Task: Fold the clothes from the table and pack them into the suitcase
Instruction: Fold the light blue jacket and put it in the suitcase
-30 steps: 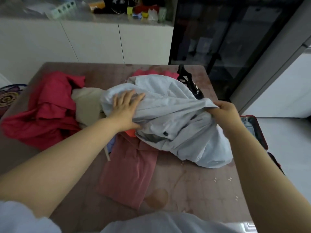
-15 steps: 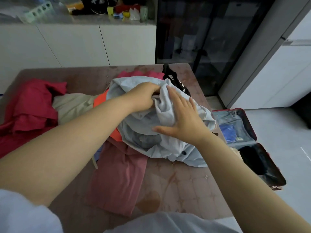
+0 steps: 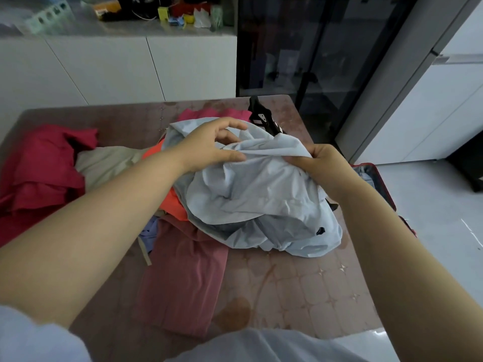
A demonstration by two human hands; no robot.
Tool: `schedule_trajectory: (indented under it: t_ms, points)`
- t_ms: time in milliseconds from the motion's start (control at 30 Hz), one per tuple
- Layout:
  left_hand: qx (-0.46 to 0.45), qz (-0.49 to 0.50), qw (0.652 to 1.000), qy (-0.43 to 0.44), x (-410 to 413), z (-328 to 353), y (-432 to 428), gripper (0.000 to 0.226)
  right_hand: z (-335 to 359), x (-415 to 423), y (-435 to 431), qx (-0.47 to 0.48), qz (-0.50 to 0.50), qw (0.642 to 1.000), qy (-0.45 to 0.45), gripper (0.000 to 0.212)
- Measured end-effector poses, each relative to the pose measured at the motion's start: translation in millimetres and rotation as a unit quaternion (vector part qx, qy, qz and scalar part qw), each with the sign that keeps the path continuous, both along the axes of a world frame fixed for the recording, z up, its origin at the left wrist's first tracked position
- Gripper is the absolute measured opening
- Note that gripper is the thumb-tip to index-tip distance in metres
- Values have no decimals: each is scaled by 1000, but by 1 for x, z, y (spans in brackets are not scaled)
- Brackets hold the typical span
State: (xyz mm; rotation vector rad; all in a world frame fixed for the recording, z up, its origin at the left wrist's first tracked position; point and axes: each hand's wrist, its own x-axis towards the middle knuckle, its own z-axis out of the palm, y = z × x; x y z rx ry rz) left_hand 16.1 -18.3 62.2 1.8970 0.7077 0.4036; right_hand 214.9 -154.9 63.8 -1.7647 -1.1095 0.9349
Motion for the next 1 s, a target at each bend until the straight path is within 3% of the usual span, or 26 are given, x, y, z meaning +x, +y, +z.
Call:
schedule_trajectory:
  t_ms: [67, 200, 267, 333, 400, 467, 533, 567, 667, 733, 833, 900, 1000]
  points:
    - [13, 25, 1000, 6, -4, -6, 7, 50, -4, 13, 0, -46, 6, 999, 28, 27]
    - [35, 52, 998, 0, -8, -13, 16, 55, -13, 37, 3, -110, 7, 986, 122, 89]
    - [8, 31, 999, -6, -10, -16, 22, 68, -19, 48, 8, -115, -9, 978, 172, 102]
    - [-7, -49, 996, 70, -11, -17, 25, 89, -24, 56, 13, -109, -24, 973, 203, 104]
    - [55, -128, 970, 197, -8, -23, 22, 100, -29, 63, 18, -109, -28, 969, 218, 105]
    - [141, -125, 955, 227, 1, -32, 21, 74, -31, 67, 23, -117, -33, 964, 235, 106]
    - [111, -68, 977, 166, 10, -32, 24, 34, -30, 69, 28, -116, -59, 960, 248, 101]
    - [76, -36, 987, 140, 13, -30, 31, 27, -32, 70, 31, -105, -87, 959, 247, 90]
    - [-67, 49, 996, 43, 24, -24, 58, 28, -40, 74, 40, -63, -210, 953, 208, 41]
    - [-130, 122, 984, -28, 38, -22, 77, 23, -45, 78, 44, -63, -273, 944, 172, 28]
    - [-191, 238, 946, -112, 68, -16, 100, 19, -44, 82, 51, -64, -317, 944, 68, 33]
    - [-203, 285, 928, -128, 90, -13, 110, 26, -39, 79, 57, -15, -306, 952, -23, 32]
    - [-160, 328, 925, -103, 115, -22, 120, 35, -33, 59, 58, 51, -143, 981, -118, 57]
